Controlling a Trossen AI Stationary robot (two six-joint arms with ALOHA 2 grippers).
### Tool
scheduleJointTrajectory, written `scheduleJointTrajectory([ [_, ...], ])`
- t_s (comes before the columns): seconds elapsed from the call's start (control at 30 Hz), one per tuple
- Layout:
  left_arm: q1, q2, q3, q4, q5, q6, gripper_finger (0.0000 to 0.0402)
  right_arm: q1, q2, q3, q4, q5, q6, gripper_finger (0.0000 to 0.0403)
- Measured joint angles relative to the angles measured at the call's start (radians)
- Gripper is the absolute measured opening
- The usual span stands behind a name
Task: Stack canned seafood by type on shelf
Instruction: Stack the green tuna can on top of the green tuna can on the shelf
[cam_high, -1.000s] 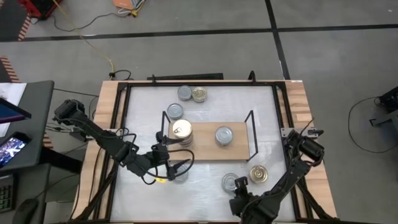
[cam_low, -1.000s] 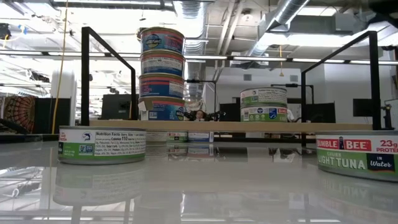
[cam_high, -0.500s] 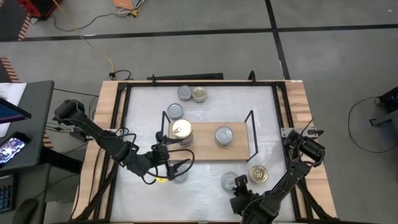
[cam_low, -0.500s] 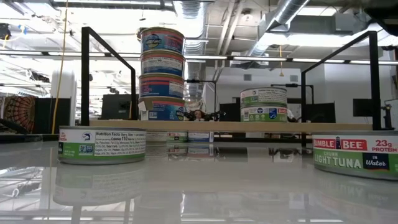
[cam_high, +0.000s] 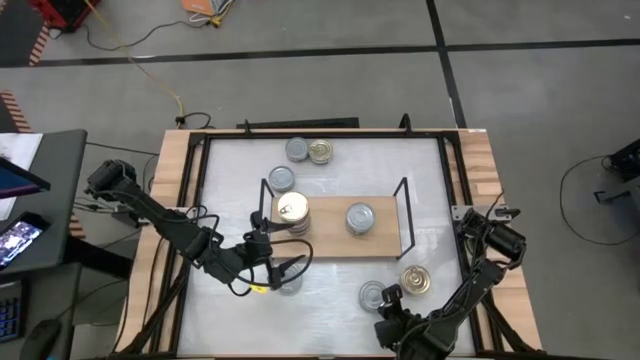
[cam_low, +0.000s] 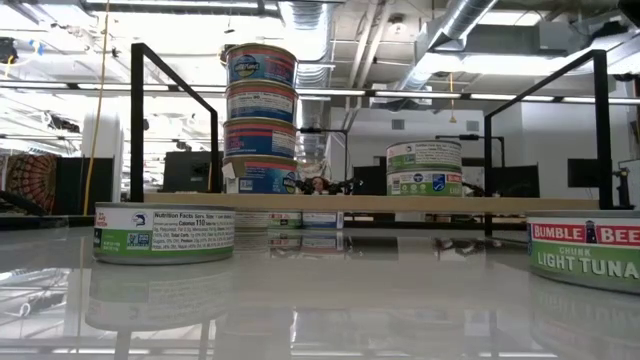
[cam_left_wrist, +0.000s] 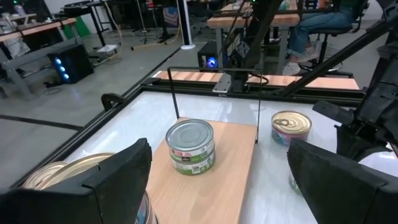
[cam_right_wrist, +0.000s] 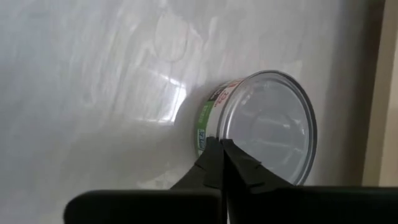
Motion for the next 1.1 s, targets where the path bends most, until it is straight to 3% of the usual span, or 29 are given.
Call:
scheduleJointTrajectory([
  [0.2,0.000,0.000,0.000,0.000,0.000,0.000,0.0362,-0.012,0.000,0.000,0.010,-0.005,0.000,0.0035],
  [0.67,0.000,0.000,0.000,-0.010,0.000,-0.001,0.0362,-0.196,-0.013,-0.002,0.198,0.000,-0.171,0.0030],
  [0.9,0.000,0.000,0.000,-0.035,0.000,-0.023,0.0362,-0.215,-0.100,-0.002,0.187,-0.012,-0.026,0.0045],
  [1.1,0.000,0.000,0.000,-0.034,0.004,-0.041,0.0362,-0.234,-0.160,-0.002,0.150,-0.142,0.145,0.0095],
])
